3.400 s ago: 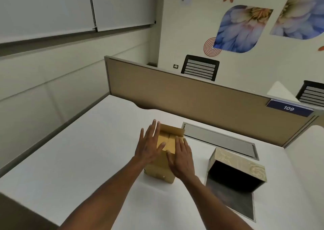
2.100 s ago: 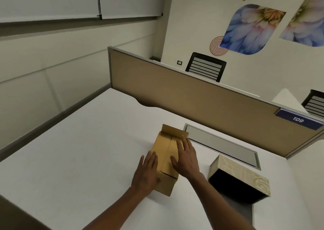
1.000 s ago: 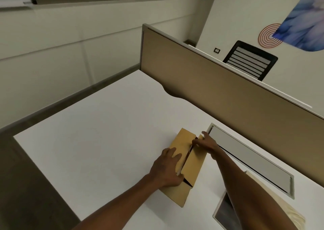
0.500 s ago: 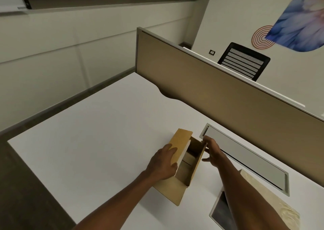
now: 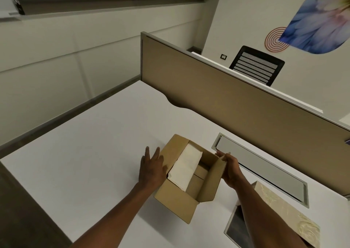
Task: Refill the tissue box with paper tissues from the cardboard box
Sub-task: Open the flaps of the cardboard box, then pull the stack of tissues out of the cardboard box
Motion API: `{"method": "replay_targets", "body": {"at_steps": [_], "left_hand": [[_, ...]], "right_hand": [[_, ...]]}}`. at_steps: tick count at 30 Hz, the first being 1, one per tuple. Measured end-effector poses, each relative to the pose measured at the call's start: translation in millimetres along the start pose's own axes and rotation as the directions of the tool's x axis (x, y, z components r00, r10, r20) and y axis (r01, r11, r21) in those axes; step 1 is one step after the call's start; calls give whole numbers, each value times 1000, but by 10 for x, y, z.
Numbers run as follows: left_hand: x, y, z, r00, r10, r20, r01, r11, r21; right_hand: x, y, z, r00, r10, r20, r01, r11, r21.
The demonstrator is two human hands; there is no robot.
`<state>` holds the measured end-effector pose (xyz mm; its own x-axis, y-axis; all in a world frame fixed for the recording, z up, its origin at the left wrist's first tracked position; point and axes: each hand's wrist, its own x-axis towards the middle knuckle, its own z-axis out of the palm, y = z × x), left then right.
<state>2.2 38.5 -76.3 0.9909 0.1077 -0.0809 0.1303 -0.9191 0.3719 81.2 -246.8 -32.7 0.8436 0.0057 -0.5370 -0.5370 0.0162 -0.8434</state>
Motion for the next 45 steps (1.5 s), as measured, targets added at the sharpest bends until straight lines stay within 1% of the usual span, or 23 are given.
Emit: {"method": "replay_targets", "body": {"at_steps": [1,3,7,9,12,15,16,17,19,21,23,26,28,29,31,34,36,37,39,40,42,44,45], "left_hand": [[2,29,35,999,2,47,-3,1000,27],[-8,114,113,992,-30,119,30,1000,-5],[-43,274,269,976,-111,188,120,992,-36],[-49,313,320,965,-128,230,151,985,-84],[-77,298,371,967,-117,224,157,973,-170],[-119,233,405,975,-96,199,148,954,-262],[-127,215,409,975,-92,202,148,947,-284],[-129,199,412,975,-90,205,150,942,-300],[-120,176,421,975,-82,206,148,933,-327],[-116,163,425,975,-68,211,142,921,-362],[-109,159,429,976,-58,209,135,916,-377],[-95,163,438,976,-68,206,142,917,-372],[-97,164,448,977,-73,200,144,917,-372],[-100,163,454,978,-75,195,144,917,-373],[-111,162,463,980,-80,184,145,916,-374],[-118,174,469,983,-76,168,134,920,-368],[-120,176,467,984,-73,160,127,925,-359],[-120,176,468,985,-74,158,126,926,-355],[-127,181,473,985,-71,156,122,932,-341],[-133,185,475,985,-72,154,120,935,-332],[-141,188,476,986,-79,146,122,940,-319],[-146,182,486,986,-85,141,128,937,-325],[-147,178,495,986,-88,140,131,933,-334]], "right_hand": [[-6,16,0,1000,-11,-5,11,1000,4],[-1,54,6,999,-29,-24,30,999,37],[5,129,-4,997,-19,-79,30,989,145],[-29,157,-10,995,4,-98,14,984,179],[-86,236,-44,991,43,-124,-11,968,249],[-112,337,-121,968,107,-227,-37,956,293],[-108,368,-156,955,110,-276,-40,968,249],[-94,399,-190,944,92,-318,-44,987,154],[-82,459,-229,928,7,-373,-47,994,-100],[-119,520,-206,906,-101,-411,-42,945,-324],[-167,583,-154,867,-204,-455,-35,885,-465],[-222,629,-30,767,-395,-505,-31,764,-644],[-270,662,66,717,-547,-432,8,627,-779],[-294,697,121,711,-610,-350,44,535,-843],[-348,780,238,723,-671,-167,126,365,-922],[-396,812,392,752,-658,31,230,218,-949],[-407,802,517,794,-595,124,277,172,-945],[-408,811,593,824,-549,140,285,188,-940],[-401,843,740,863,-496,96,265,283,-922],[-399,837,810,870,-492,46,250,358,-900],[-370,760,927,888,-454,-71,219,554,-803],[-285,615,998,934,-306,-182,119,750,-651],[-226,543,1015,954,-181,-238,26,843,-537]]}}
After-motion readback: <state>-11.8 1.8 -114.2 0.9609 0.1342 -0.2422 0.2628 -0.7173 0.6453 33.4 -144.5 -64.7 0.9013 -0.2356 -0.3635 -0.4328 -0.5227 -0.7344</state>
